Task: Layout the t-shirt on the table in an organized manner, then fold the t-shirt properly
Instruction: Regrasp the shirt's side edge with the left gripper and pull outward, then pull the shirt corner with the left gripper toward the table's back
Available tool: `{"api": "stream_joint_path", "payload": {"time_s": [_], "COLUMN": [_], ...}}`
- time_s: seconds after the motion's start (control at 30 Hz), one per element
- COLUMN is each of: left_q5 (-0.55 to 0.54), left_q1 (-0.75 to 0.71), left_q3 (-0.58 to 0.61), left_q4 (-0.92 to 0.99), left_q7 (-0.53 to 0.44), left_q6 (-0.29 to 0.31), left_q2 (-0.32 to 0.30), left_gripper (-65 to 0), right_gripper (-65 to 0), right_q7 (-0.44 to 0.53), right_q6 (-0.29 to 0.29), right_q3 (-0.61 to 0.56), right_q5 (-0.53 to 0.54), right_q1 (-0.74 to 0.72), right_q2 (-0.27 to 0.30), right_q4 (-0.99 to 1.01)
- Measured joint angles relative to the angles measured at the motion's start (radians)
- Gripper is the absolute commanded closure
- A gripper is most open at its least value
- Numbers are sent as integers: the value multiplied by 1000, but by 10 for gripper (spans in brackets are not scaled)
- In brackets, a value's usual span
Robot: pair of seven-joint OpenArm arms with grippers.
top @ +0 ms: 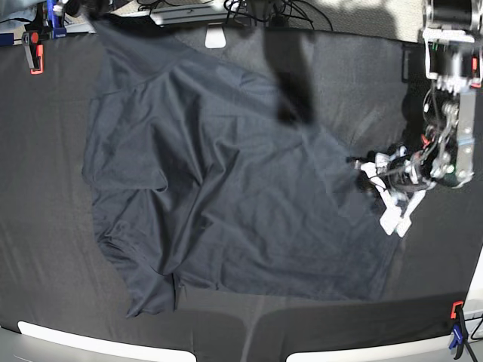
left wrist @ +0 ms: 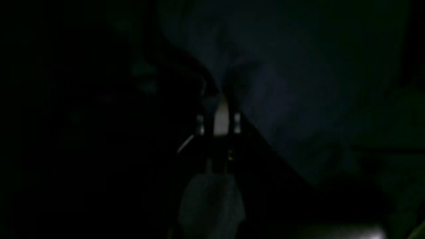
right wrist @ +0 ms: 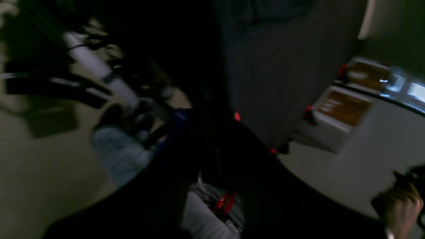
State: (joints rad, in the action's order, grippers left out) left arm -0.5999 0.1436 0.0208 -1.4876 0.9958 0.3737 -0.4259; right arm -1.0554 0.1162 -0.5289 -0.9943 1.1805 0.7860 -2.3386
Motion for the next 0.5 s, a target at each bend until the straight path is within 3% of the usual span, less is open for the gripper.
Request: {"api": "stream_joint_path", "payload": {"time_s": [0.13, 0.23, 0.5], "left_q5": [51, 121, 389], "left_q1": [-111, -200, -381], "left_q3": [-2, 0, -2], "left_q4": [-157, -241, -388], "left_q7": [15, 21, 23], "left_q6": [-13, -62, -192], "left_q2": [-46, -58, -84], "left_gripper": [0, 0, 0], "right_gripper": [0, 0, 0], "right_q7": [0, 8, -20], "right_q6": [-19, -58, -60], "right_q3": [0, 0, 0], "right_q5": [19, 23, 18], "right_q1": [0, 13, 117], "right_q2": [0, 4, 161], "right_q4": [0, 0, 0]}}
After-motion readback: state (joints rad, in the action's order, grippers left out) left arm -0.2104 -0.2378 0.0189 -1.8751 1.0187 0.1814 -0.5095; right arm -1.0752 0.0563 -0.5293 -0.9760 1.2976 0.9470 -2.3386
